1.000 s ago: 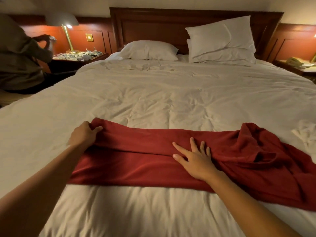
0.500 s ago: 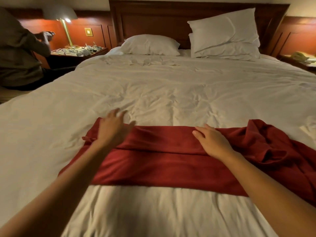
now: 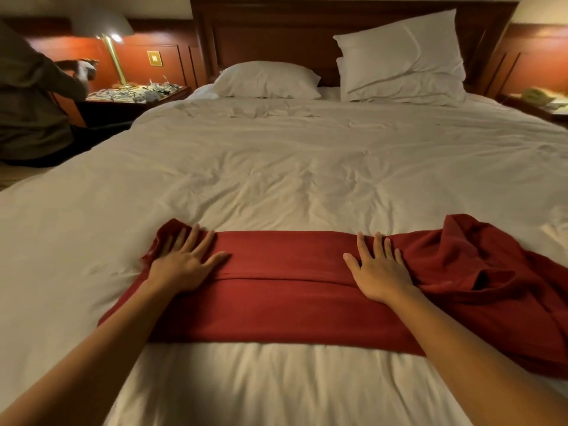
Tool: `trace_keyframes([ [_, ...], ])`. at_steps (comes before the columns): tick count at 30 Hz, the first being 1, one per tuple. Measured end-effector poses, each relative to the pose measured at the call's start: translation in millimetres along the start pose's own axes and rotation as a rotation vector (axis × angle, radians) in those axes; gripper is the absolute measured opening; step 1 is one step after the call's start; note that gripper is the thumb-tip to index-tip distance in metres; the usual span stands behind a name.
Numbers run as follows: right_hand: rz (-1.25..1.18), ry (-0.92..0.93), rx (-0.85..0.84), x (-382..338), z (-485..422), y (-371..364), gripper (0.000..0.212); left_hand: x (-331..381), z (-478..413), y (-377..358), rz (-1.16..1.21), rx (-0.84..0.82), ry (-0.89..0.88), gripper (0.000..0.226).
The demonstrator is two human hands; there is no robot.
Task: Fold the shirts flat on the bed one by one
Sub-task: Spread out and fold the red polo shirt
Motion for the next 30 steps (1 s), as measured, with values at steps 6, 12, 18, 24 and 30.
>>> trace_keyframes([
  [6, 0.115, 0.096, -0.038, 10.4, 7.3, 31.4, 0.076, -7.1, -3.5, 3.7, -0.008, -0.016, 0.095, 0.098],
  [12, -0.002, 0.195, 0.087, 122.2, 43.1, 94.3, 0.056, 32.2, 4.4, 16.2, -0.013, -0.146, 0.337, 0.095],
  [18, -0.367, 0.245, 0.059, 200.1, 89.9, 87.8, 0.048, 204.2, 49.8, 15.3, 0.331, -0.020, -0.087, 0.083],
  [24, -0.395, 0.386, 0.275, 204.4, 114.6, 80.5, 0.011, 350.2, 124.7, 32.0, 0.695, -0.243, -0.741, 0.068],
  [30, -0.332, 0.432, 0.341, 204.3, 128.6, 83.4, 0.045, 371.1, 135.6, 54.5, 0.611, 0.111, -0.897, 0.005],
])
Point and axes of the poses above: each hand's wrist, its own z-axis away from the middle knuckle, its own y-axis out of the back of the hand, x = y × z, the point moved 5 cm from there along -z, towards the middle knuckle, and after that the axes turned 3 degrees about y, right-handed, at the moved point
